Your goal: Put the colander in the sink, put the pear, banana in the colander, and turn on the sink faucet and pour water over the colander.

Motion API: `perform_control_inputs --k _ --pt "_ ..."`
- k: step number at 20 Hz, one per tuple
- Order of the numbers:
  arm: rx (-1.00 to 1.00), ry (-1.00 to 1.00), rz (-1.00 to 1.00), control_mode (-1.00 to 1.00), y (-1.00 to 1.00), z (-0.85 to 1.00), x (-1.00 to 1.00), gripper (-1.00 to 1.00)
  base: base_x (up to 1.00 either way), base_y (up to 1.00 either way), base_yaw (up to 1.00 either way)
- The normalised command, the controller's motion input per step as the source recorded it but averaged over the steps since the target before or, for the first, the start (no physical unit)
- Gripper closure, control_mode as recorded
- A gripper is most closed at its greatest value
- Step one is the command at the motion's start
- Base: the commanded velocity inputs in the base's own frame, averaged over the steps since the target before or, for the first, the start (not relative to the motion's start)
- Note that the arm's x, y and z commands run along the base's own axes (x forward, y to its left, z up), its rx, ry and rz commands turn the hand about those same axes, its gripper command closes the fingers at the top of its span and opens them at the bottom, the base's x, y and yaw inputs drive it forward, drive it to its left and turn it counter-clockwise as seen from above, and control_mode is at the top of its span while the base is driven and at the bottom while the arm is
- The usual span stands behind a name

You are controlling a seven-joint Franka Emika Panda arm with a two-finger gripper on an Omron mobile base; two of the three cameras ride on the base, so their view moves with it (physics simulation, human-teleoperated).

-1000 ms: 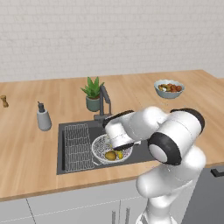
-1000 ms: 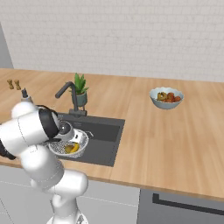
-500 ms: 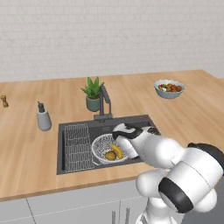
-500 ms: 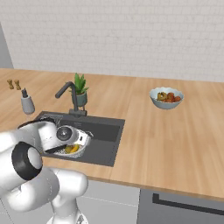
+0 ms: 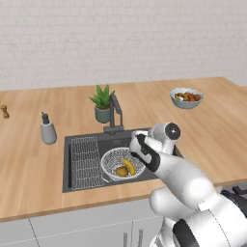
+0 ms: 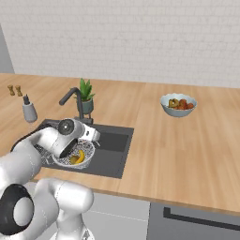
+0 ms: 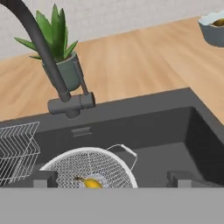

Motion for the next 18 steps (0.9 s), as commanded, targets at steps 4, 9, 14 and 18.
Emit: perform_control_inputs --k 4,9,14,18 --pt "-0.16 0.13 -0.01 -1.00 -0.53 0.94 -0.24 -1.00 0.00 0.00 0.00" --pt "-0.01 0.00 0.00 -1.00 -0.83 0.62 -0.77 -1.00 0.00 0.00 0.00" --pt "0.01 0.00 0.00 -1.00 -0.55 0.31 -1.00 -1.00 0.00 0.00 0.00" --pt "0.00 0.00 -0.04 -1.00 -0.18 0.25 -0.97 -1.00 0.00 0.00 0.00"
